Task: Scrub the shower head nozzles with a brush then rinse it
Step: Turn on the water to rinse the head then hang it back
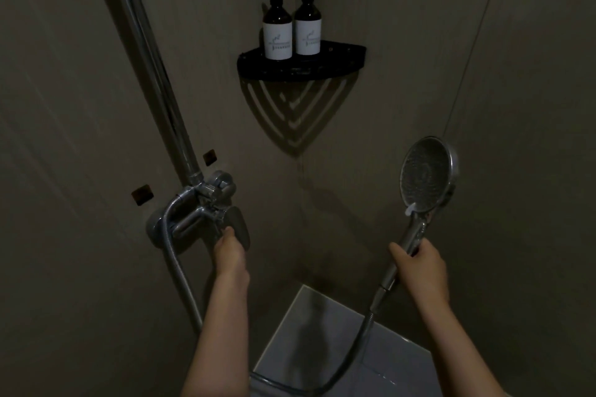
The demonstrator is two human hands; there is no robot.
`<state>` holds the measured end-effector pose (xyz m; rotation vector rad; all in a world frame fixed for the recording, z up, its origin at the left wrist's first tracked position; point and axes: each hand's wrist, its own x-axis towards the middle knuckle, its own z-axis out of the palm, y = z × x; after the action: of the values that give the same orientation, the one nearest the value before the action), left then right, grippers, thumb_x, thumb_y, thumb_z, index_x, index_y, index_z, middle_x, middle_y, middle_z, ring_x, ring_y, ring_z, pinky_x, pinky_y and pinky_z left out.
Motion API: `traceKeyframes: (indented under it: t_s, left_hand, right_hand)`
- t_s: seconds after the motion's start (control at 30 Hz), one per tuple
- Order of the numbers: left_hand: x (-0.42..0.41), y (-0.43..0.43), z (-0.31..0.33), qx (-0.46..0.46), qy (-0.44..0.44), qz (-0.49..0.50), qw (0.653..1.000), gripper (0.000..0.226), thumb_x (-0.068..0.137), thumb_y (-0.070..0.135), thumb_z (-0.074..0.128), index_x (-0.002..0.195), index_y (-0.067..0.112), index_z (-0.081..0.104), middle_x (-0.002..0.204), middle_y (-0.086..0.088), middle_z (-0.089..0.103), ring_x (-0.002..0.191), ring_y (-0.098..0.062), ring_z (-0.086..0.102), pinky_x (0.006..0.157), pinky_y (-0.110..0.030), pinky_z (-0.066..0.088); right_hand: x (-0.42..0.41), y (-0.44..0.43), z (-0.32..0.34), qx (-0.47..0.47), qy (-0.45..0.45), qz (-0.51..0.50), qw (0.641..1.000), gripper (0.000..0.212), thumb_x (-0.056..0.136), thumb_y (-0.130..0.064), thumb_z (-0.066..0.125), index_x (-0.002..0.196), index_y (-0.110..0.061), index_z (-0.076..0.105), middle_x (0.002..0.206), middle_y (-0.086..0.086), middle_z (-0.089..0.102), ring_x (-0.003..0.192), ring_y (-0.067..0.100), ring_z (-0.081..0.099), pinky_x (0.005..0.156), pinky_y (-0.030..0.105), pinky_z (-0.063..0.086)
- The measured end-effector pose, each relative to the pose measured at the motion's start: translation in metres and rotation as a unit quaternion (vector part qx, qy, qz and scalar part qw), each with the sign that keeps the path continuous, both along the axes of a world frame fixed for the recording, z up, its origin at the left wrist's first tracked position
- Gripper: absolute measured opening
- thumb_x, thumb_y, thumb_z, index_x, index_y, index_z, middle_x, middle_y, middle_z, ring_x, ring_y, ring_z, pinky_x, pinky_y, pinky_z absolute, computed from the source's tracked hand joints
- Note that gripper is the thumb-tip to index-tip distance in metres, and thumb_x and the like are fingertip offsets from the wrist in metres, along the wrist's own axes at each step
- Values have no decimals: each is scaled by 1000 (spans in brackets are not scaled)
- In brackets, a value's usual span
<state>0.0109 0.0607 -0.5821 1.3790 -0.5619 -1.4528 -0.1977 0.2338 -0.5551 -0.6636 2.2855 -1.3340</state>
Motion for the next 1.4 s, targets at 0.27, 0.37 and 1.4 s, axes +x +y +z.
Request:
traceKeyframes:
  t_s: [0.27,0.37,1.4]
  left_hand:
    - [-1,4,4,-6,-17,-4,1000,41,100,26,38,136,7,44,144,-21,41,135,-32,38,108,-35,32]
    - [0,7,6,-7,-16,-6,1000,43,100,25,37,138,5,42,147,-24,35,138,-35,31,112,-40,26]
    - [-6,12,16,-8,12,4,1000,39,99,21,39,132,2,48,138,-22,49,118,-26,52,92,-32,46]
  right_hand:
    - [-7,4,0,22,6,-18,1000,16,86,-25,63,77,-16,54,74,3,58,75,24,58,69,35,45]
    - [-9,7,1,29,4,-28,999,15,85,-27,63,79,-16,55,79,6,61,80,27,61,74,39,49]
    - [-31,32,-15,39,27,-87,995,26,85,-22,65,67,-17,47,78,10,57,83,33,58,69,34,39]
